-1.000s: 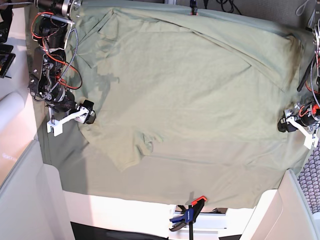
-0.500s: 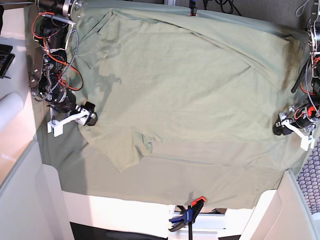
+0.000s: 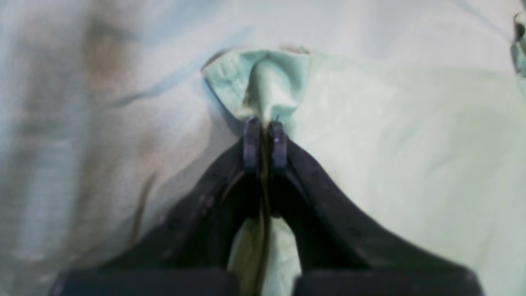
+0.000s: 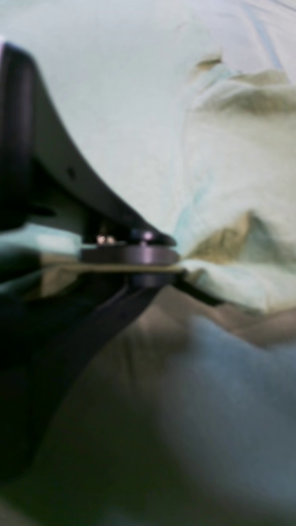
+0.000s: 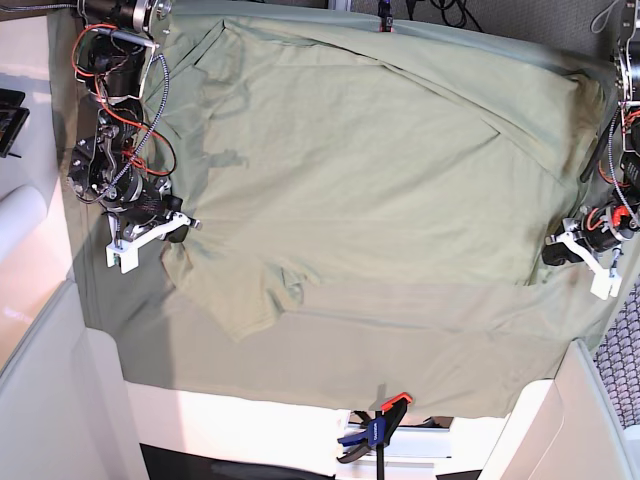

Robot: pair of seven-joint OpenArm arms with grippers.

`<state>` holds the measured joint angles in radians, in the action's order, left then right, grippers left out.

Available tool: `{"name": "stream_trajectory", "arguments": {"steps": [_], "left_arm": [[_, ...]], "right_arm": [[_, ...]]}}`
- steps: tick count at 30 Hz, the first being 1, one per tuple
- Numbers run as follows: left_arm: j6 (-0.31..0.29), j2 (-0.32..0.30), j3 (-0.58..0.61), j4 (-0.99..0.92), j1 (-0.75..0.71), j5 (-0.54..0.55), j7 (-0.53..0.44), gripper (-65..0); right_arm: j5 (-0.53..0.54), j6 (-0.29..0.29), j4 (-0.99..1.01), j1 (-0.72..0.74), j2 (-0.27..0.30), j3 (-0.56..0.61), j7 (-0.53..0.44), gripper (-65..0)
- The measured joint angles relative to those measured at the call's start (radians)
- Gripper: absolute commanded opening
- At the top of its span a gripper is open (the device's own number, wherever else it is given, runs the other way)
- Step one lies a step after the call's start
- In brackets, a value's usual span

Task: Fold the T-shirt properly
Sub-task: 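Pull the grasped fabric toward the robot, folding the shirt over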

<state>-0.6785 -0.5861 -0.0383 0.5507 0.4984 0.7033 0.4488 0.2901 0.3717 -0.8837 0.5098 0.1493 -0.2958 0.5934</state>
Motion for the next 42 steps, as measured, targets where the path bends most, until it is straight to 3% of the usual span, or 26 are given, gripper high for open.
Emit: {"name": "stream_trajectory", "arguments": {"steps": [6, 13, 21, 32, 33, 36, 37, 42], "left_arm": [[-0.002, -0.061, 0.001, 0.066, -0.028, 0.241, 0.202, -65.0], [-0.01, -0.148, 0.004, 0.322, -0.192, 0.384, 0.343, -65.0], [-0.011, -0.22, 0.006, 0.52, -0.348, 0.412, 0.383, -65.0], [-0.011, -0.225, 0.006, 0.637, -0.457, 0.408, 0.411, -65.0], [-0.011, -0.225, 0.006, 0.639, -0.457, 0.408, 0.411, -65.0], [-0.011, -0.225, 0.006, 0.639, -0.457, 0.407, 0.407, -65.0], [-0.011, -0.225, 0.006, 0.639, -0.457, 0.407, 0.407, -65.0], [-0.011, -0.225, 0.006, 0.64, -0.457, 0.407, 0.407, -65.0]], "right_arm": [[0.051, 0.005, -0.129, -0.035, 0.031, 0.003, 0.105, -65.0], [0.155, 0.011, -0.36, -0.195, 0.109, 0.003, 0.171, -65.0], [0.185, 0.023, -0.5, -0.336, 0.164, 0.004, 0.169, -65.0], [0.181, 0.017, -0.536, -0.457, 0.172, 0.003, 0.163, -65.0], [0.181, 0.018, -0.537, -0.467, 0.172, 0.003, 0.158, -58.7], [0.192, 0.025, -0.539, -0.482, 0.172, 0.003, 0.144, -30.8], [0.191, 0.025, -0.54, -0.482, 0.172, 0.003, 0.132, -25.9], [0.182, 0.024, -0.546, -0.479, 0.168, -0.018, 0.114, -24.1]]}}
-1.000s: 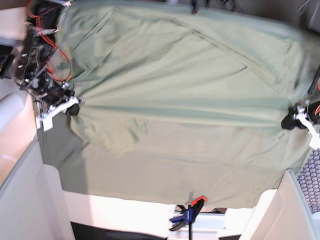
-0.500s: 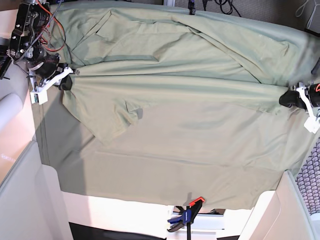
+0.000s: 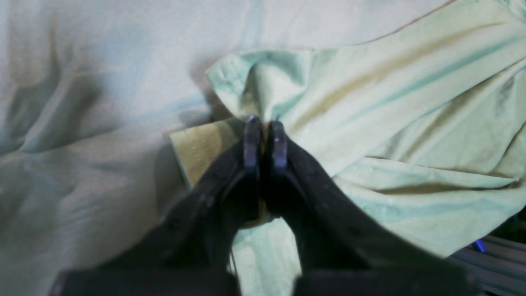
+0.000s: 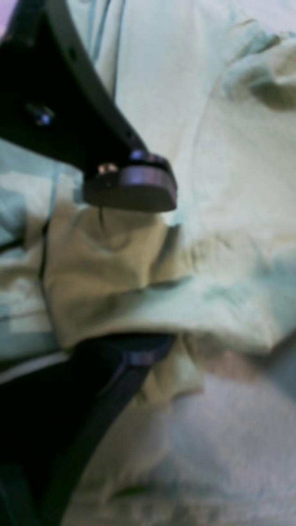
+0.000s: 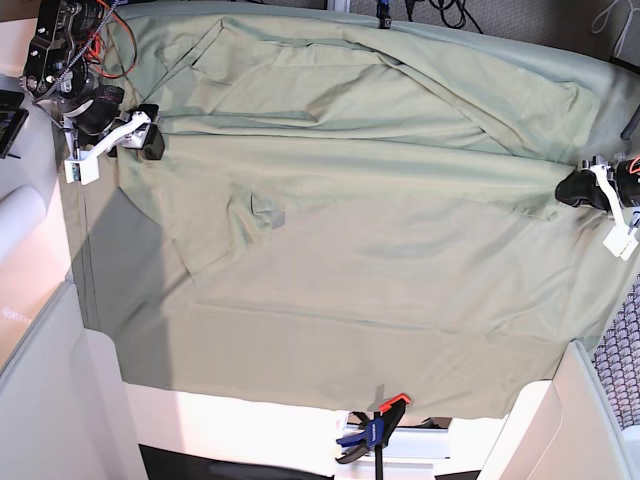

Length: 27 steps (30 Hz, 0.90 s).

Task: Fold the T-shirt properly
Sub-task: 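Pull the grasped fabric toward the robot, folding the shirt over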

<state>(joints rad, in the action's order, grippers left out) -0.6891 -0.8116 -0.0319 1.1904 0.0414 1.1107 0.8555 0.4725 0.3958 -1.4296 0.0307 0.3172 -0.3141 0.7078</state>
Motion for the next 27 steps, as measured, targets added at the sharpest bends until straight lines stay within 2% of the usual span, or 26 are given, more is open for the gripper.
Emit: {"name": "stream_trajectory", "arguments": {"steps": [8, 12, 17, 22, 27], "left_arm": [[0.0, 0.0, 0.0, 0.0, 0.0, -0.002, -0.003, -65.0], [0.0, 0.0, 0.0, 0.001, -0.003, 0.0, -0.003, -65.0], [0.0, 0.0, 0.0, 0.0, -0.011, 0.0, -0.003, -65.0], [0.0, 0.0, 0.0, 0.0, -0.011, 0.0, -0.003, -65.0], [0.0, 0.0, 0.0, 0.001, -0.011, 0.003, -0.003, -65.0]], "right_arm": [[-0.008, -0.022, -0.008, 0.144, -0.032, -0.135, -0.01, -24.1], [-0.023, -0.023, 0.016, 0.221, -0.052, -0.137, -0.012, -24.1], [-0.131, -0.018, 0.221, 0.349, -0.113, -0.085, -0.126, -24.1], [-0.234, -0.023, 0.517, 0.465, -0.166, -0.018, -0.183, -24.1], [-0.238, -0.023, 0.568, 0.482, -0.18, 0.073, -0.211, -24.1]]}}
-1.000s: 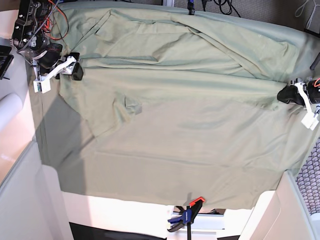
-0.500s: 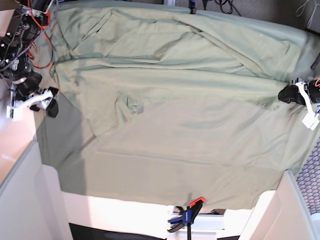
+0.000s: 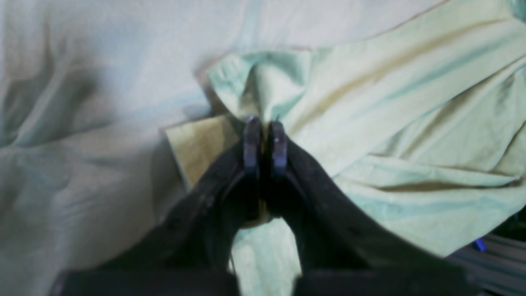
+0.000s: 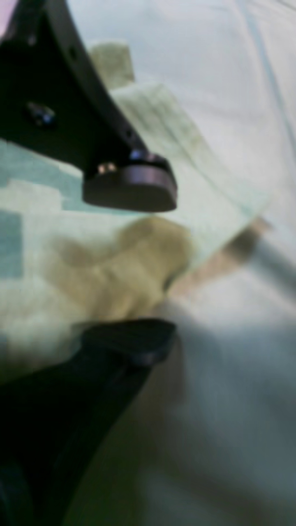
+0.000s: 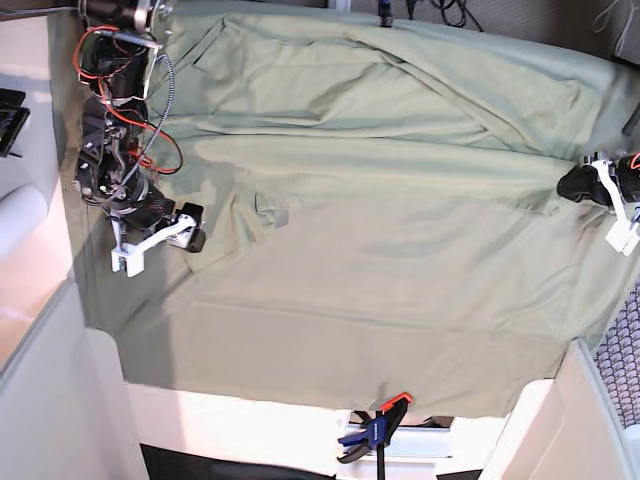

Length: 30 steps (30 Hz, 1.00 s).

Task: Fold the T-shirt properly
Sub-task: 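Pull the grasped fabric toward the robot, folding the shirt over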

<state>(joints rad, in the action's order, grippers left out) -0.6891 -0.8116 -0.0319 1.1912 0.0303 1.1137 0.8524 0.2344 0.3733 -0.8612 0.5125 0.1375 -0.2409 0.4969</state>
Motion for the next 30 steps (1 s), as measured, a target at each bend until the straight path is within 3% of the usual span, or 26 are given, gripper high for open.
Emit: {"name": "stream_trajectory", "arguments": {"steps": [5, 6, 10, 16, 20, 25, 30], "left_arm": [[0.0, 0.005, 0.0, 0.0, 0.0, 0.013, 0.0, -65.0], [0.0, 0.008, 0.0, 0.0, 0.0, 0.013, 0.0, -65.0], [0.0, 0.01, 0.0, 0.0, 0.0, 0.013, 0.0, -65.0], [0.0, 0.011, 0.0, 0.0, 0.0, 0.013, 0.0, -65.0], [0.0, 0.008, 0.0, 0.0, 0.0, 0.013, 0.001, -65.0], [0.0, -0.01, 0.0, 0.0, -0.001, 0.033, 0.05, -65.0], [0.0, -0.04, 0.0, 0.001, 0.0, 0.137, 0.145, -65.0]], "right_arm": [[0.0, 0.0, 0.0, 0.0, -0.008, 0.039, -0.008, -25.0], [0.001, 0.0, 0.0, 0.0, -0.011, 0.039, -0.016, -29.0], [-0.003, 0.0, 0.0, -0.005, -0.011, 0.04, -0.016, -64.9], [-0.003, 0.0, 0.001, -0.005, -0.011, 0.04, -0.017, -65.0], [0.009, 0.001, -0.082, -0.017, -0.01, 0.039, 0.101, -65.0], [0.113, -0.001, -0.412, -0.157, 0.007, 0.04, 0.178, -65.0], [0.16, 0.0, -0.735, -0.351, 0.061, 0.04, 0.252, -65.0]]}}
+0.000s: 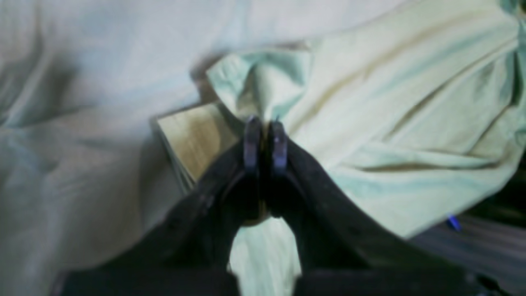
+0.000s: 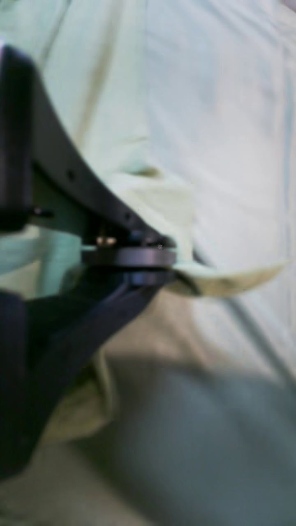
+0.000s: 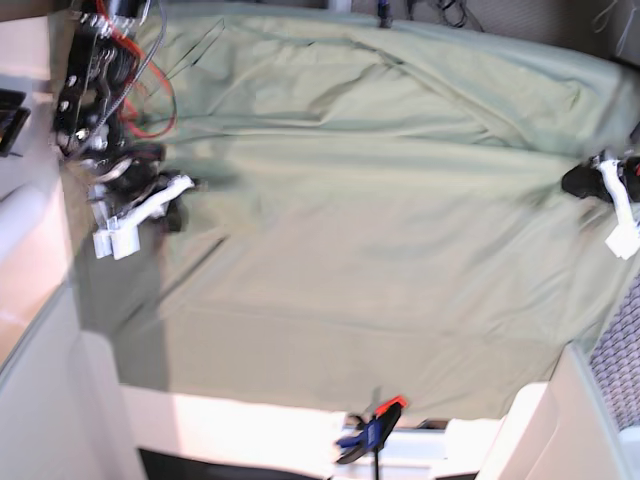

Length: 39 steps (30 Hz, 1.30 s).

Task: Fold the T-shirt properly

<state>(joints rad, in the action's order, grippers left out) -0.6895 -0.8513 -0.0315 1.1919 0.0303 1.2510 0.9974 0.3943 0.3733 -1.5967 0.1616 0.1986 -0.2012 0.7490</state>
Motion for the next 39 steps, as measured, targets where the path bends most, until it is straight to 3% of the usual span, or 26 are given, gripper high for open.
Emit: {"name": "stream_trajectory", "arguments": {"steps": [6, 11, 19, 22, 25, 27, 29, 30, 39], "left_arm": [[0.0, -0.014, 0.0, 0.001, -0.001, 0.042, 0.038, -65.0], [0.0, -0.053, 0.0, 0.001, -0.021, 0.117, 0.083, -65.0], [0.0, -0.085, 0.0, 0.002, -0.061, 0.145, 0.109, -64.6], [0.0, -0.085, 0.0, 0.002, -0.066, 0.148, 0.109, -56.9], [0.0, -0.086, 0.0, 0.002, -0.066, 0.154, 0.109, -38.8], [0.0, -0.085, 0.0, 0.002, -0.069, 0.154, 0.109, -30.2], [0.0, -0.088, 0.0, 0.002, -0.087, 0.147, 0.089, -29.0], [0.0, -0.089, 0.0, 0.003, -0.101, 0.121, 0.06, -29.0], [0.0, -0.026, -0.031, 0.003, -0.135, -0.122, -0.101, -29.0]], "right_arm": [[0.023, 0.001, -0.201, -0.197, 0.06, -0.003, 0.011, -65.0], [0.047, 0.005, -0.308, -0.319, 0.059, -0.036, 0.011, -65.0], [0.074, 0.005, -0.354, -0.447, 0.059, -0.087, 0.011, -65.0], [0.073, 0.005, -0.354, -0.475, 0.053, -0.087, 0.011, -65.0], [0.059, 0.005, -0.352, -0.483, 0.039, -0.087, 0.015, -65.0], [0.058, 0.005, -0.349, -0.48, 0.03, -0.087, 0.015, -50.2], [0.053, 0.005, -0.349, -0.48, 0.019, -0.087, 0.013, -35.7], [0.05, 0.005, -0.349, -0.48, 0.014, -0.087, 0.014, -31.9], [0.05, 0.005, -0.349, -0.48, -0.024, -0.087, 0.011, -31.1]]}}
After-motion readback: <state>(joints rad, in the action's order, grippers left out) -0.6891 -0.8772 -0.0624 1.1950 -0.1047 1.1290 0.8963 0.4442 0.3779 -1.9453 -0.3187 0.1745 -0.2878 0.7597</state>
